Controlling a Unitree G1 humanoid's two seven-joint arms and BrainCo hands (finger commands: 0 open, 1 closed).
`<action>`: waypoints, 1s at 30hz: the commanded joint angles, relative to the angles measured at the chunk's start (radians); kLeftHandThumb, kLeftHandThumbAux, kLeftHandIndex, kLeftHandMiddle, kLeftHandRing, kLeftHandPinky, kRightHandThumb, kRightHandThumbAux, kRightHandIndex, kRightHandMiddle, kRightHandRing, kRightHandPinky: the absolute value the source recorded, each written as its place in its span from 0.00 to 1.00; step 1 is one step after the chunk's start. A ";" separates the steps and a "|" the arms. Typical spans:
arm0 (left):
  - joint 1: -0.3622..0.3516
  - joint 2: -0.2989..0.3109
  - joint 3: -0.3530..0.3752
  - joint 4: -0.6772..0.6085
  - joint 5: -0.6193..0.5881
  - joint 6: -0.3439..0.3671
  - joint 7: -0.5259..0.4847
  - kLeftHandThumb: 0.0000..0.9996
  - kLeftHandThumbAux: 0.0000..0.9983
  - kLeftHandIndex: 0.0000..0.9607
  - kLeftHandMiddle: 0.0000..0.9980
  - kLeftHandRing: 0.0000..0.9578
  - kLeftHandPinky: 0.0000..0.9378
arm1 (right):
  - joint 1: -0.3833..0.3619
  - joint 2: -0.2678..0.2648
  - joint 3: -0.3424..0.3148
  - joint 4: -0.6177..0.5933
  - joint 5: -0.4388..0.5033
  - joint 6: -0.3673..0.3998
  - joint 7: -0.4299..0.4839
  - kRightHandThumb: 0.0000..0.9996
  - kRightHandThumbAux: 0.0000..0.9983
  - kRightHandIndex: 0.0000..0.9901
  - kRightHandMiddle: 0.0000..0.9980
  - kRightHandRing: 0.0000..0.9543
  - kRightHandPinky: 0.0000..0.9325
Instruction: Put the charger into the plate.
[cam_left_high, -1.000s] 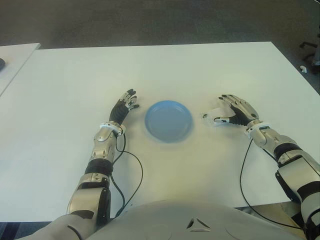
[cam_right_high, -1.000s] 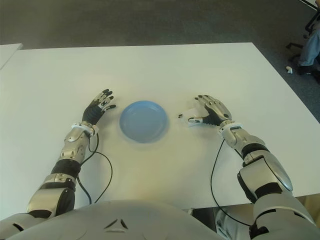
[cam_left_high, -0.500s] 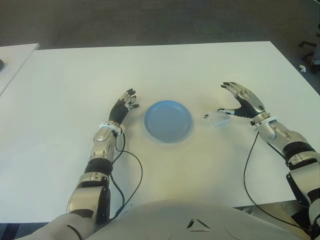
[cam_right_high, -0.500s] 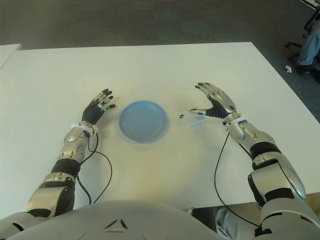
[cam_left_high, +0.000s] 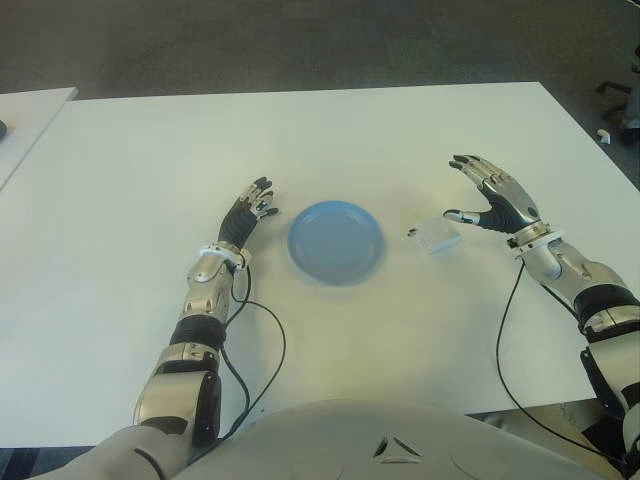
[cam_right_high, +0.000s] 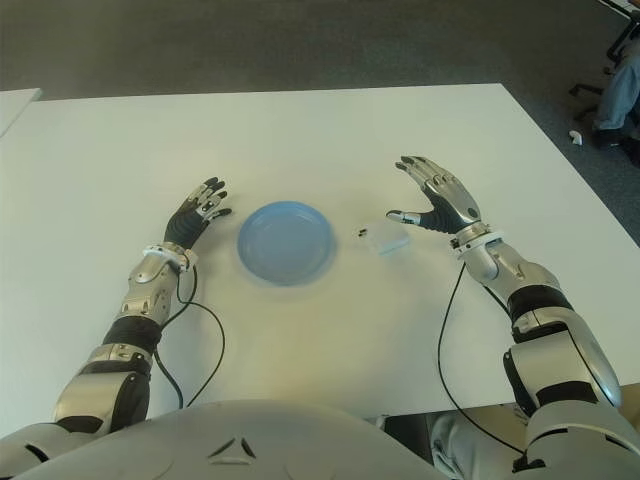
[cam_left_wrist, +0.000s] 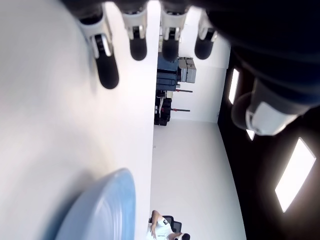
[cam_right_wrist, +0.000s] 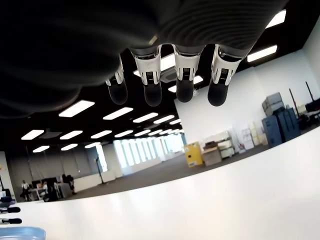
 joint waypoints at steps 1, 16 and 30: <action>0.014 -0.005 -0.005 0.033 0.007 0.029 0.004 0.00 0.53 0.05 0.07 0.03 0.00 | 0.007 -0.002 -0.007 0.009 -0.011 -0.006 0.011 0.28 0.15 0.00 0.00 0.00 0.00; 0.007 -0.005 -0.008 0.036 0.015 0.031 0.016 0.00 0.53 0.05 0.06 0.03 0.00 | 0.034 0.004 0.021 -0.025 -0.099 0.013 -0.071 0.28 0.18 0.00 0.00 0.00 0.00; 0.007 -0.007 -0.010 0.030 0.013 0.037 0.020 0.00 0.53 0.04 0.05 0.03 0.00 | 0.062 0.032 0.064 -0.025 -0.163 0.026 -0.111 0.31 0.20 0.00 0.00 0.00 0.00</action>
